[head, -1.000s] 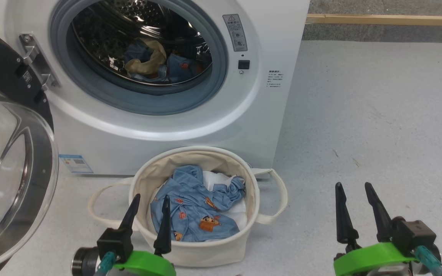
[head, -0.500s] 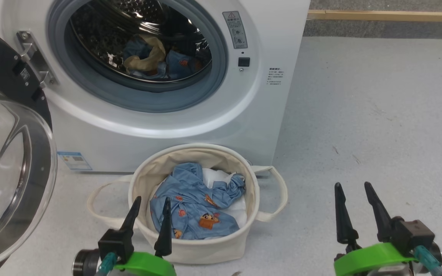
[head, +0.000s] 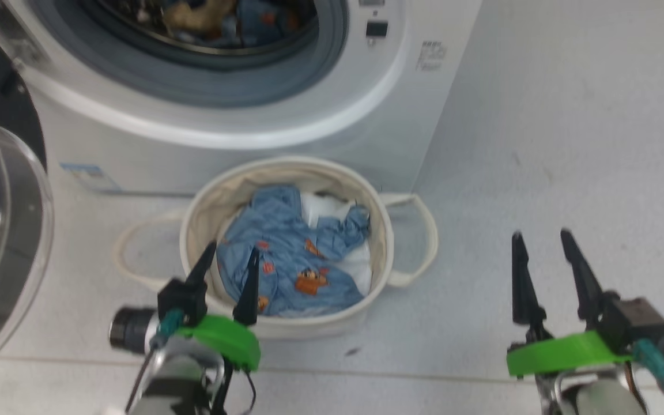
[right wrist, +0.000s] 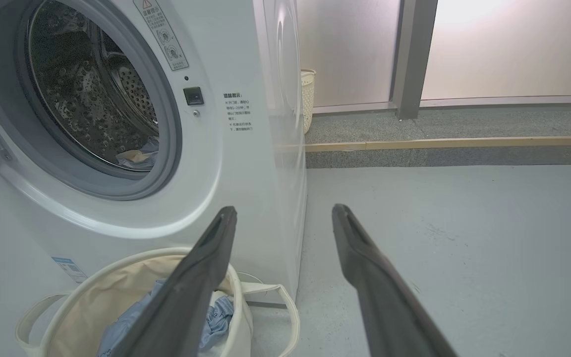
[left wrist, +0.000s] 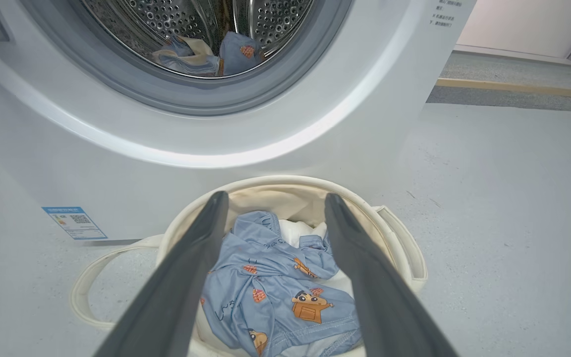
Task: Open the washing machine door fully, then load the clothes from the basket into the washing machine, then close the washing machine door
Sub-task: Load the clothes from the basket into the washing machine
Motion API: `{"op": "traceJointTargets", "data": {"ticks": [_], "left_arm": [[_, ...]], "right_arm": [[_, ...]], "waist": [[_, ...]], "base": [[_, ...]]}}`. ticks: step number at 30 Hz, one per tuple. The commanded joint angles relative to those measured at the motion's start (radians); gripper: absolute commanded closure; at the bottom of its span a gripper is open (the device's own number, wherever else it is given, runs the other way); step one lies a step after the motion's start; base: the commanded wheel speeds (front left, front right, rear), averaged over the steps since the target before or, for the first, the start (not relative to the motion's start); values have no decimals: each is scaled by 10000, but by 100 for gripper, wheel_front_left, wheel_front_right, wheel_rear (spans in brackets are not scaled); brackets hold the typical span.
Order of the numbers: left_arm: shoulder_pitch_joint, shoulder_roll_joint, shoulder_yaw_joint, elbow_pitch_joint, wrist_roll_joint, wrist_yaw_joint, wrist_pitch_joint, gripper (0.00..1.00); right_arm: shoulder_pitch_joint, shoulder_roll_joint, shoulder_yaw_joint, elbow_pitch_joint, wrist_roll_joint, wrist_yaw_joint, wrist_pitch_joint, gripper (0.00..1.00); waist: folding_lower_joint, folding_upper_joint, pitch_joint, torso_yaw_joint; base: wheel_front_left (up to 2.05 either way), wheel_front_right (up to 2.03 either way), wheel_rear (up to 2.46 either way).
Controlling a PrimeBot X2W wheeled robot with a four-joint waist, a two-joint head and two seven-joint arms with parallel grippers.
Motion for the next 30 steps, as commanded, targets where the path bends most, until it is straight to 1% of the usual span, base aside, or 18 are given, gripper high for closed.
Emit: {"op": "traceJointTargets", "data": {"ticks": [1, 9, 12, 15, 19, 20, 24, 26, 30], "left_arm": [[-497, 137, 254, -111, 117, -54, -47, 0], [-3174, 220, 48, 1905, 731, -770, -47, 0], [-4063, 275, -10, 2723, 872, -903, -47, 0], [-4714, 322, -132, 3506, 1006, -1031, -47, 0], [-5395, 368, -398, 4506, 1300, -993, -47, 0], [-5745, 378, -482, 5058, 1380, -942, -47, 0], [-6200, 395, -506, 5465, 1405, -798, -47, 0], [-6530, 404, -622, 5949, 1488, -708, -47, 0], [-6866, 442, -786, 6436, 1623, -566, -47, 0]], "right_arm": [[-426, -37, 258, -429, -38, 2, -48, 0], [-1705, -37, 409, -1079, -411, 2, -48, 0], [-2203, -37, 457, -1265, -430, 2, -48, 0], [-2561, -37, 417, -1405, -340, 2, -48, 0], [-2804, -37, 287, -1544, -238, 2, -48, 0], [-2882, -37, 312, -1556, -272, 2, -48, 0], [-2976, -37, 353, -1603, -268, 2, -48, 0], [-3039, -37, 435, -1618, -252, 2, -48, 0], [-3097, -37, 503, -1618, -264, 2, -48, 0]], "waist": [[0, 0, 1106, 1], [0, 0, 3899, -94], [0, 0, 4638, -159], [0, 0, 5084, -231], [0, 0, 5447, -252], [0, 0, 5608, -284], [0, 0, 5871, -333], [0, 0, 6133, -411], [0, 0, 6371, -502]], "base": [[0, 0, 0], [0, 0, 0], [0, 0, 0], [0, 0, 0], [0, 0, 0], [0, 0, 0], [0, 0, 0], [0, 0, 0], [0, 0, 0]]}}
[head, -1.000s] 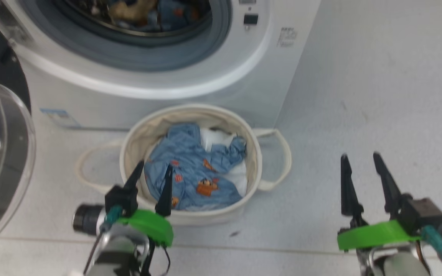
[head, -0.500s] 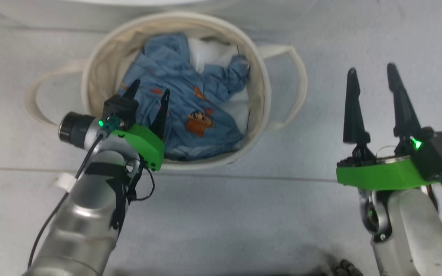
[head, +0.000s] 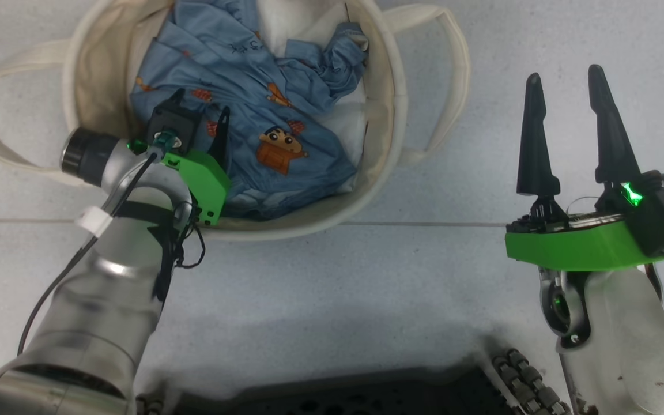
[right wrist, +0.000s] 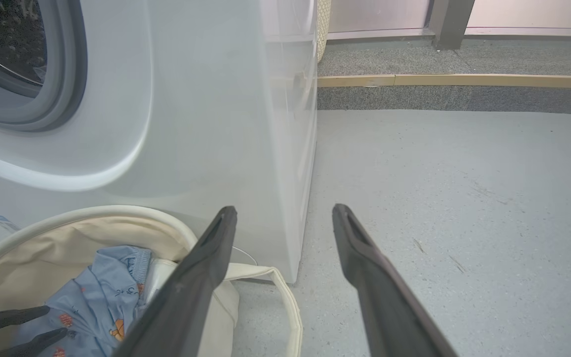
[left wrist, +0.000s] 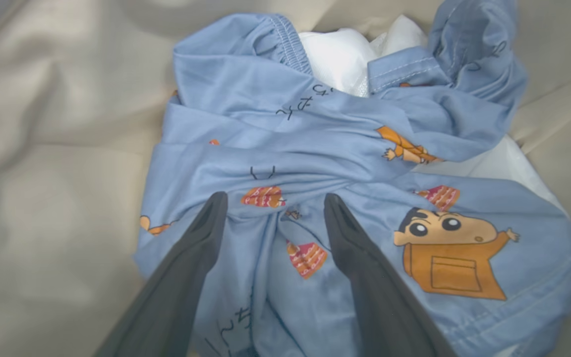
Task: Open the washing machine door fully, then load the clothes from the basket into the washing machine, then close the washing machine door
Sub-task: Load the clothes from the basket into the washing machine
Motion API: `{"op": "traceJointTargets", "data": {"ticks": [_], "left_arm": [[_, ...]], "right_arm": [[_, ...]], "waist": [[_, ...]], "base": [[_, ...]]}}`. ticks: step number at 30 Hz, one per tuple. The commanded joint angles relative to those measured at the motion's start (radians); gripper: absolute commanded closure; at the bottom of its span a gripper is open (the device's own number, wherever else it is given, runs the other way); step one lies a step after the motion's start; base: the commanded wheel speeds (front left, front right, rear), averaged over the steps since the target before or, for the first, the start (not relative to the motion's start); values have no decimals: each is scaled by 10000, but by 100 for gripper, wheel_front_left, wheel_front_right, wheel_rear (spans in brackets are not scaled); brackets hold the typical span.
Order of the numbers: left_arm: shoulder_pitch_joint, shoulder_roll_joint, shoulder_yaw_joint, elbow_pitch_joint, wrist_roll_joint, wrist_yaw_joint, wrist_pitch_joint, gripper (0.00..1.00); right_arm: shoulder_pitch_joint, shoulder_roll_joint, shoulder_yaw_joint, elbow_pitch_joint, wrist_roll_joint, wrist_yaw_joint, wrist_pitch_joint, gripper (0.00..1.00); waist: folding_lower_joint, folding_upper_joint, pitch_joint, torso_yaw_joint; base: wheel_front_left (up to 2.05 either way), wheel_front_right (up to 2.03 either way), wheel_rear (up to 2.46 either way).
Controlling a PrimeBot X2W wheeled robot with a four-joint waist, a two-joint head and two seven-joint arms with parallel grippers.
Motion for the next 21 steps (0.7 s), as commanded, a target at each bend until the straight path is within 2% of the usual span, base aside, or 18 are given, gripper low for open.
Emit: {"op": "traceJointTargets", "data": {"ticks": [1, 8, 19, 20, 21], "left_arm": [[76, 370, 34, 30, 111, 117, -47, 0], [-570, 514, -283, 433, 359, 577, 129, 0], [-1417, 747, -1217, 560, 1128, 1009, 1612, 0], [-1462, 729, -1266, 562, 1148, 1007, 1676, 100], [-1490, 703, -1286, 564, 1136, 999, 1769, 100]], "right_arm": [[228, -8, 240, -346, 14, 2, -46, 0], [183, -8, 330, -379, 130, 2, -46, 0], [192, -8, 460, -318, 449, 2, -46, 0], [183, -8, 451, -309, 462, 2, -46, 0], [169, -8, 432, -309, 482, 2, -46, 0]], "waist": [[-1, 0, 173, -107], [-1, 0, 587, -368], [-1, 0, 917, -728], [-1, 0, 918, -733], [-1, 0, 917, -733]], "base": [[0, 0, 0], [0, 0, 0], [0, 0, 0], [0, 0, 0], [0, 0, 0]]}}
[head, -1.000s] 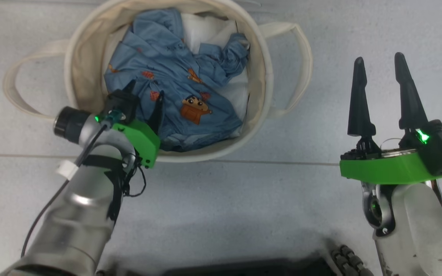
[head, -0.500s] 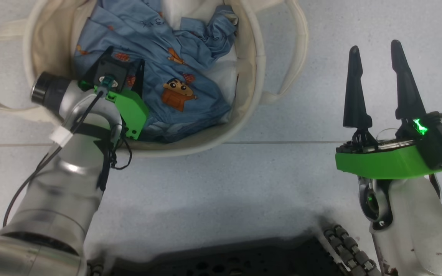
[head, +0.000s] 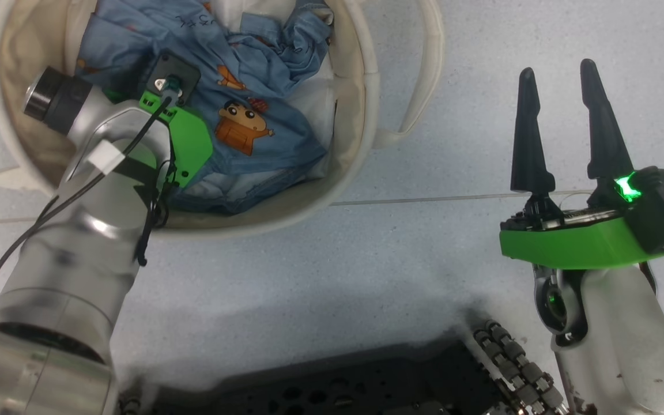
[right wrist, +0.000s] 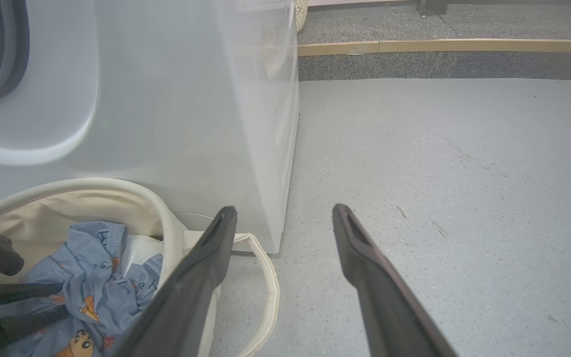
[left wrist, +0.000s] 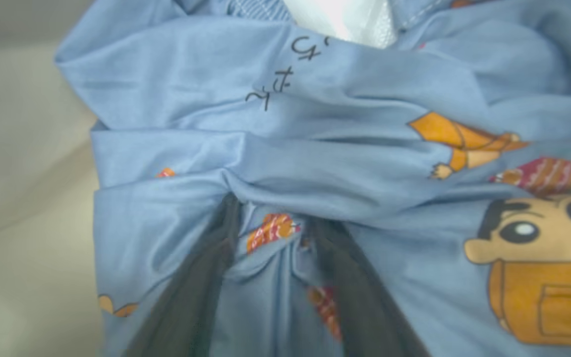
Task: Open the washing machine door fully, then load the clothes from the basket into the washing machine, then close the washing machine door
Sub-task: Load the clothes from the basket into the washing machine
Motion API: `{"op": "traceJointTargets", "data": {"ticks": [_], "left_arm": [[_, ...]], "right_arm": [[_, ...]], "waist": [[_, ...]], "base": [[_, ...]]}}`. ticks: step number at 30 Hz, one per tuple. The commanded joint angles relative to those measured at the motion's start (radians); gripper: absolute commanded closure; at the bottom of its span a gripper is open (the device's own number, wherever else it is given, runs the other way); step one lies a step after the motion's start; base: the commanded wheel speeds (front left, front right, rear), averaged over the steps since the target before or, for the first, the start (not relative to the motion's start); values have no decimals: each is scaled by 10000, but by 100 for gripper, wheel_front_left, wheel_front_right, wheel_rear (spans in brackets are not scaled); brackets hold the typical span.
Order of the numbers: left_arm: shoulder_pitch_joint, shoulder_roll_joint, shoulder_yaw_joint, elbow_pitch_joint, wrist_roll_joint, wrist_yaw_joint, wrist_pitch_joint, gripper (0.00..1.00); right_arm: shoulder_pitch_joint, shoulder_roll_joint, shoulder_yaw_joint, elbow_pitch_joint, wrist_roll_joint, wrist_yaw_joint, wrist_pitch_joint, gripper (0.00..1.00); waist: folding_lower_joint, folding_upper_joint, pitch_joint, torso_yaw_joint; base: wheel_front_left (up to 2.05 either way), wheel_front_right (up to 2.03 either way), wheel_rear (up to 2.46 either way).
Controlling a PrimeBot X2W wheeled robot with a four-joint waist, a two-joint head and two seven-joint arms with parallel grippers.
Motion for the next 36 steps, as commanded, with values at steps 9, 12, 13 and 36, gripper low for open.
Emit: {"op": "traceJointTargets", "data": {"ticks": [9, 12, 13, 36], "left_arm": [[42, 9, 61, -68, -270, 194, -841, 100], [130, -101, 237, -125, -571, 316, -1423, 100], [208, -134, 309, -184, -690, 351, -1564, 100], [6227, -269, 2693, -7878, -2677, -183, -1810, 100]], "right_arm": [[224, -8, 3, -205, 41, 2, -46, 0], [207, -8, -80, -159, -19, 2, -46, 0], [214, -8, -111, -139, -13, 2, -46, 0], [2033, -8, -451, 857, 607, 2, -46, 0]], "waist": [[-1, 0, -406, 363], [-1, 0, -775, 581], [-1, 0, -937, 651], [-1, 0, -6692, 1425]], "base": [[0, 0, 0], [0, 0, 0], [0, 0, 0], [0, 0, 0]]}}
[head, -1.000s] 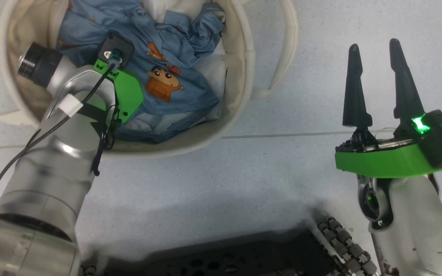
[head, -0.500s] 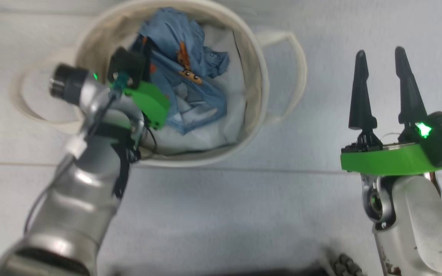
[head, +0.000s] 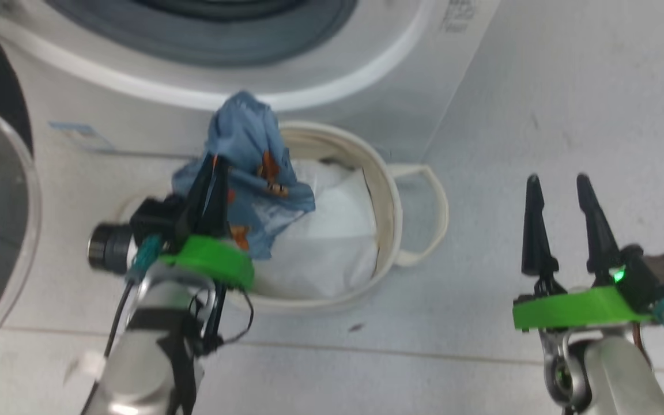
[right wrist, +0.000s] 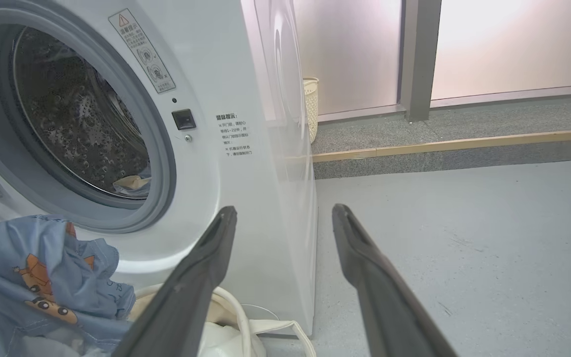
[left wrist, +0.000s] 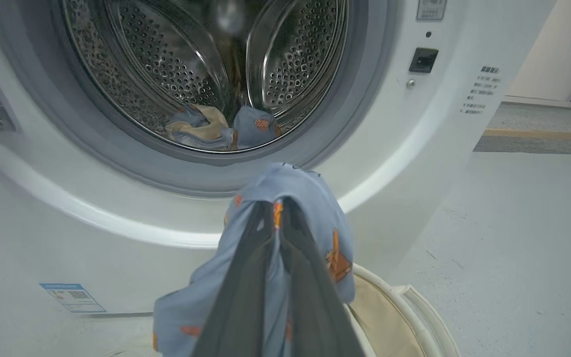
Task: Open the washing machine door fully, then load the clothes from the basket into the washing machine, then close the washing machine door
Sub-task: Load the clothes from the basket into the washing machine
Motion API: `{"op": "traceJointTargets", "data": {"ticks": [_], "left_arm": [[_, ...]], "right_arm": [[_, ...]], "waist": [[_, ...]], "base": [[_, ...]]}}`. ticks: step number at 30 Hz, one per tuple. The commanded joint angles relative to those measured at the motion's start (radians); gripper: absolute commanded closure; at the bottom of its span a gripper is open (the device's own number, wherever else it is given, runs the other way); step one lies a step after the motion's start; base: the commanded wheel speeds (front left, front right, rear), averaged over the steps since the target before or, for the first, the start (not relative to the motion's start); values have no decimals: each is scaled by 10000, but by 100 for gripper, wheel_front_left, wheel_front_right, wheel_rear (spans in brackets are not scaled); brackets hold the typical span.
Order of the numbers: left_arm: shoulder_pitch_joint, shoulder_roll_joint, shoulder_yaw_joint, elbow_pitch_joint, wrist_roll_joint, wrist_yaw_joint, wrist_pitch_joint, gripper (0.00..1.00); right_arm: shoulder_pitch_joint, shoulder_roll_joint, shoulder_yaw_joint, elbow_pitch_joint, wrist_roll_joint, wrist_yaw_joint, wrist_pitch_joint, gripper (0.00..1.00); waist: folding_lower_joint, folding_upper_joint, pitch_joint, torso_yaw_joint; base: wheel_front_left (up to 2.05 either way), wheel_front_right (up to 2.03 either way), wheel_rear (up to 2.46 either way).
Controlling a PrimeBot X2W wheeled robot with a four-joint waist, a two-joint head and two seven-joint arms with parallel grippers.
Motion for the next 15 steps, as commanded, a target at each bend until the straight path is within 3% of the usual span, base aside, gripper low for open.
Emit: {"op": "traceJointTargets", "data": {"ticks": [1, 9, 15], "left_arm": [[436, 173, 444, -622, -85, -88, -117, 100], [2426, 103, 1102, -2188, -259, -268, -117, 100], [3234, 98, 1067, -2811, -555, -198, -118, 100]], "right_arm": [[305, -8, 174, -235, 87, 2, -46, 0], [1106, -8, 175, -91, 316, 2, -46, 0], [1404, -8, 281, -22, 410, 2, -46, 0]], "waist": [[1, -1, -1222, 77], [1, -1, -2500, 40], [1, -1, -2928, 12]], "base": [[0, 0, 0], [0, 0, 0], [0, 0, 0]]}}
